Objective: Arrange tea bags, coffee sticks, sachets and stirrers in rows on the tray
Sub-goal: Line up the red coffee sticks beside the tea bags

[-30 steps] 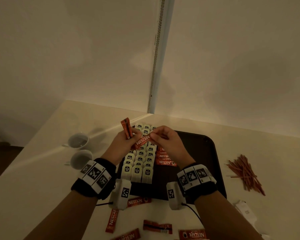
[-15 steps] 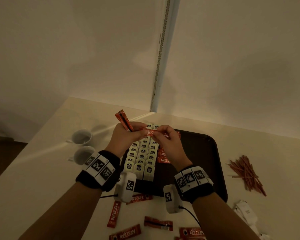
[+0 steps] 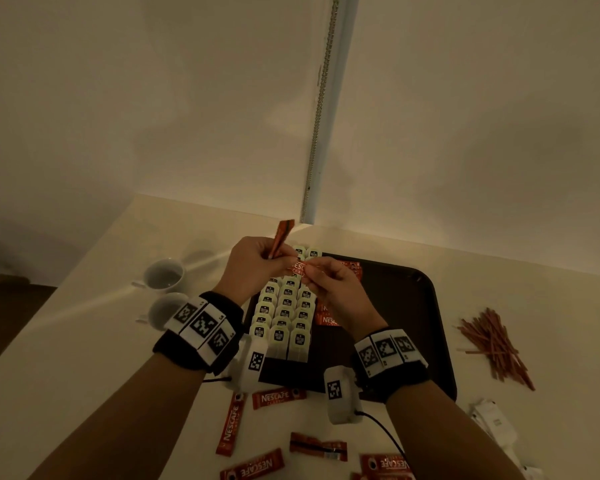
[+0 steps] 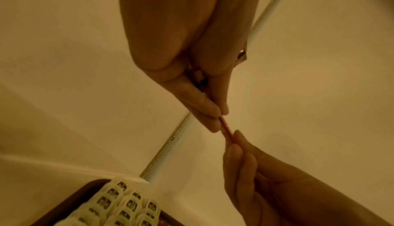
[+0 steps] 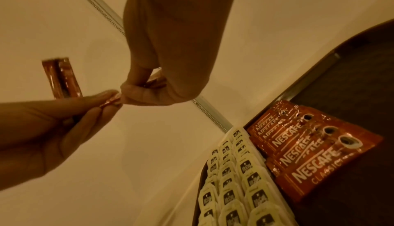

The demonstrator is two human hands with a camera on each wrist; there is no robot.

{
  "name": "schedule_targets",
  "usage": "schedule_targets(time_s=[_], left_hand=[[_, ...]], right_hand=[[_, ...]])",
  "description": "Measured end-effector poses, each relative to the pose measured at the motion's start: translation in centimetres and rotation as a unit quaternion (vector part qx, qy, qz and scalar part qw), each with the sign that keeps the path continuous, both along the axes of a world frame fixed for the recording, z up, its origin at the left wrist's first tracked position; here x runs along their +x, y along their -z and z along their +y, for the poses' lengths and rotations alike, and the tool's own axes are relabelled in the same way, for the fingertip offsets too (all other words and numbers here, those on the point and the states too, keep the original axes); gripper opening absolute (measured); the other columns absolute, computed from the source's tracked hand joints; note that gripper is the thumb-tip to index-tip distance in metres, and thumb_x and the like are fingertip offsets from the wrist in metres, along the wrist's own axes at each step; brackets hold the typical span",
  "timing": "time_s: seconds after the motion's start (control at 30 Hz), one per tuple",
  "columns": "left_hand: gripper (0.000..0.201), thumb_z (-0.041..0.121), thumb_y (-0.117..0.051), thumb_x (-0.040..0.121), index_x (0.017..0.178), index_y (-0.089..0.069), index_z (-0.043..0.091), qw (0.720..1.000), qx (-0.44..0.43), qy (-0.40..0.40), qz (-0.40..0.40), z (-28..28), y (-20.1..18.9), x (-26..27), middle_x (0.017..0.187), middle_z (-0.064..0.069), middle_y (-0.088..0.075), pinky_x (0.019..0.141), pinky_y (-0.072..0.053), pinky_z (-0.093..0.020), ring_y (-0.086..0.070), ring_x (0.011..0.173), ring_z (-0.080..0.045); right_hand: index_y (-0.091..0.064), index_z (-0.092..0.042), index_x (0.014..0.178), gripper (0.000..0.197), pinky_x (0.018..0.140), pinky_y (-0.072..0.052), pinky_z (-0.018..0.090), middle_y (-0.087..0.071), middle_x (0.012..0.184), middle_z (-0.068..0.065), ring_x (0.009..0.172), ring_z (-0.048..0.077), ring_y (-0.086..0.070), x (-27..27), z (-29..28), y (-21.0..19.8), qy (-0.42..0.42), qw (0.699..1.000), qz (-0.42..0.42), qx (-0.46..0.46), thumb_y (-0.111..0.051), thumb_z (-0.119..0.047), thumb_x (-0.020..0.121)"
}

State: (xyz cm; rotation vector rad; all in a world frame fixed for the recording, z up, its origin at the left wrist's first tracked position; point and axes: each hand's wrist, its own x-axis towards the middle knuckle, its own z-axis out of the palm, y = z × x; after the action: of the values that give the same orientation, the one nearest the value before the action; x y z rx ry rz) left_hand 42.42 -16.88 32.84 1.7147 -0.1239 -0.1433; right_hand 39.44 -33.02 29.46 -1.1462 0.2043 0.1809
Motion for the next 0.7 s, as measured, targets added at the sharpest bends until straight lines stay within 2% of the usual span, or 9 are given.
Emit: schedule_targets(time_s=[0.07,0.17,0.23,0.33,0.43,0.53,0.57,0.63,0.7], left_hand=[[0.011,0.0,-0.074,0.077,0.08,-0.072,0.01,1.0,-0.018,-0.011,0.022,0.1,0.5,-0.2,0.08,-0.011,-0.071,0.069,-0.057,-0.021,-0.07,0.071,-0.018],[0.015,0.008,-0.08,0.072,0.086,-0.074,0.011,0.999,0.001,-0.022,0.024,0.1,1.3,-0.5,0.082,-0.007,-0.073,0.077,-0.055,-0.021,-0.07,0.077,-0.016],[0.017,0.005,-0.08,0.071,0.085,-0.073,0.013,0.999,-0.013,-0.039,0.033,0.1,1.6,-0.6,0.081,-0.007,-0.073,0.078,-0.054,-0.022,-0.069,0.078,-0.018],[0.019,0.0,-0.078,0.071,0.085,-0.073,0.011,0.995,-0.058,-0.05,0.059,0.3,2.1,-0.7,0.084,-0.01,-0.072,0.075,-0.052,-0.021,-0.069,0.081,-0.02],[0.018,0.0,-0.077,0.073,0.086,-0.073,0.011,0.994,-0.064,-0.045,0.078,0.5,2.6,-0.7,0.086,-0.008,-0.072,0.075,-0.052,-0.018,-0.069,0.083,-0.018],[0.005,0.008,-0.067,0.085,0.088,-0.071,0.008,0.987,-0.1,-0.023,0.125,0.3,2.4,-0.7,0.094,-0.01,-0.071,0.073,-0.054,-0.016,-0.069,0.087,-0.017],[0.01,0.012,-0.061,0.09,0.09,-0.07,0.006,0.984,-0.11,-0.014,0.142,0.2,2.3,-0.7,0.096,-0.01,-0.071,0.073,-0.055,-0.016,-0.068,0.09,-0.017],[0.021,0.019,-0.051,0.097,0.096,-0.068,0.008,0.984,-0.088,0.006,0.156,0.2,2.4,-0.5,0.101,-0.005,-0.069,0.077,-0.054,-0.017,-0.066,0.094,-0.013],[0.024,0.022,-0.043,0.101,0.099,-0.066,0.014,0.989,-0.042,0.009,0.143,0.4,2.7,-0.5,0.1,0.001,-0.068,0.079,-0.05,-0.018,-0.063,0.095,-0.009]], right_hand=[[-0.06,0.005,0.103,0.018,0.072,-0.056,0.018,-0.063,0.097,0.012,0.081,0.013,-0.065,0.1,-0.3,-0.3,0.007,1.0,0.001,0.0,-0.057,0.002,0.086],[-0.061,0.005,0.103,0.018,0.076,-0.056,0.021,-0.062,0.103,0.013,0.086,0.016,-0.066,0.2,-0.6,-0.6,0.008,1.0,-0.009,-0.024,-0.057,0.004,0.086],[-0.062,0.003,0.104,0.018,0.071,-0.056,0.019,-0.064,0.098,0.012,0.079,0.013,-0.066,0.2,-1.0,-0.8,0.003,0.999,-0.006,-0.047,-0.057,0.002,0.087],[-0.064,0.001,0.101,0.016,0.061,-0.053,0.015,-0.067,0.083,0.008,0.064,0.007,-0.063,0.2,-2.1,-1.1,-0.008,0.992,-0.009,-0.122,-0.06,-0.001,0.086],[-0.066,-0.004,0.102,0.017,0.067,-0.054,0.015,-0.068,0.094,0.007,0.074,0.009,-0.067,0.3,-3.2,-1.3,-0.049,0.984,-0.002,-0.173,-0.056,-0.001,0.089],[-0.066,-0.008,0.106,0.022,0.075,-0.055,0.018,-0.065,0.109,0.008,0.089,0.014,-0.068,0.1,-4.0,-1.4,-0.095,0.977,-0.002,-0.191,-0.05,0.0,0.092],[-0.065,-0.007,0.107,0.023,0.074,-0.055,0.019,-0.064,0.11,0.008,0.089,0.014,-0.068,0.1,-4.2,-1.4,-0.097,0.975,-0.004,-0.199,-0.049,0.001,0.092],[-0.067,-0.011,0.104,0.021,0.073,-0.056,0.021,-0.066,0.106,0.003,0.089,0.014,-0.067,0.0,-4.8,-1.1,-0.08,0.964,-0.018,-0.252,-0.052,-0.002,0.092],[-0.067,-0.019,0.097,0.02,0.079,-0.056,0.028,-0.066,0.101,-0.002,0.091,0.015,-0.065,0.1,-5.7,-0.3,-0.052,0.947,-0.028,-0.314,-0.055,-0.005,0.09]])
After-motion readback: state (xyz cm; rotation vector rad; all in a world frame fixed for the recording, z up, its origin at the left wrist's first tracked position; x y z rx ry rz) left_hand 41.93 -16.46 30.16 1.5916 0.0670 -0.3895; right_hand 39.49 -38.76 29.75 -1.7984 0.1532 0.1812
